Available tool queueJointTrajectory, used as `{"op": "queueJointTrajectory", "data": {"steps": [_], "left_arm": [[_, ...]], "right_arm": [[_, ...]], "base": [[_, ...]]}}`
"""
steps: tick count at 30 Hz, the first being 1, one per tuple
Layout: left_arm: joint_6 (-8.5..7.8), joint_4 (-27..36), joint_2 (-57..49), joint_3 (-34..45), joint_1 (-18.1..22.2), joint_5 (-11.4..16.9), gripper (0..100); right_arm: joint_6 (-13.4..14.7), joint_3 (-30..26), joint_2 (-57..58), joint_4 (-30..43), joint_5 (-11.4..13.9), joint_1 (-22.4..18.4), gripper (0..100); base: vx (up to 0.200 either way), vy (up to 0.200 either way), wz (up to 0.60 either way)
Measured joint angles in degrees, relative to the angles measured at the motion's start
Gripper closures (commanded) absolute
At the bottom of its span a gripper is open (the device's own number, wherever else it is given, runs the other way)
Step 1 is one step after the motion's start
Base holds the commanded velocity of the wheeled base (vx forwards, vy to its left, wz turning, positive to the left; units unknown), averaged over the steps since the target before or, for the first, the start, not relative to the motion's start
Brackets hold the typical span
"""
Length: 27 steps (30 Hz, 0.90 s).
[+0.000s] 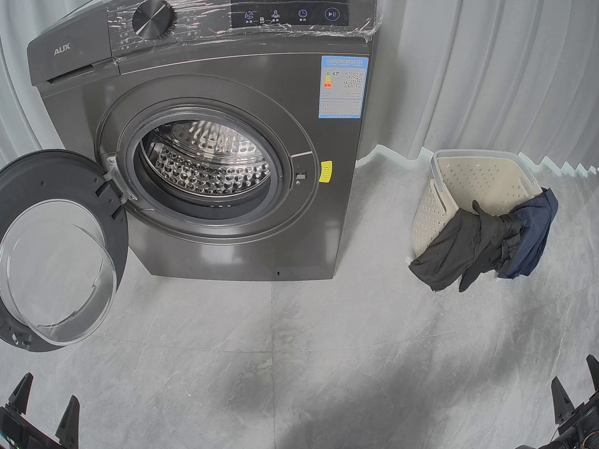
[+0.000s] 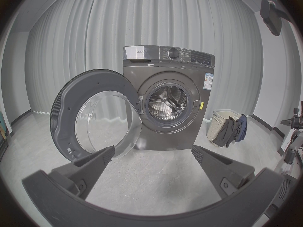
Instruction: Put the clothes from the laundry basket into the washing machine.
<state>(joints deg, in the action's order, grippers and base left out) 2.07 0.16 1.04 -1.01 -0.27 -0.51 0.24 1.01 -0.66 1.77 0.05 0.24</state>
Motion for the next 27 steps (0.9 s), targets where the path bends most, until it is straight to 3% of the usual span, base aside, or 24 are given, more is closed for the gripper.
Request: {"op": "queueJointTrajectory", "data": {"steps": [27], "left_arm": [[0.13,0.0,0.0,0.0,0.0,0.0,0]], "right_arm": [[0.0,0.0,-0.1,0.0,0.0,0.0,0]], "base": [[0.0,-0.2,0.0]]}}
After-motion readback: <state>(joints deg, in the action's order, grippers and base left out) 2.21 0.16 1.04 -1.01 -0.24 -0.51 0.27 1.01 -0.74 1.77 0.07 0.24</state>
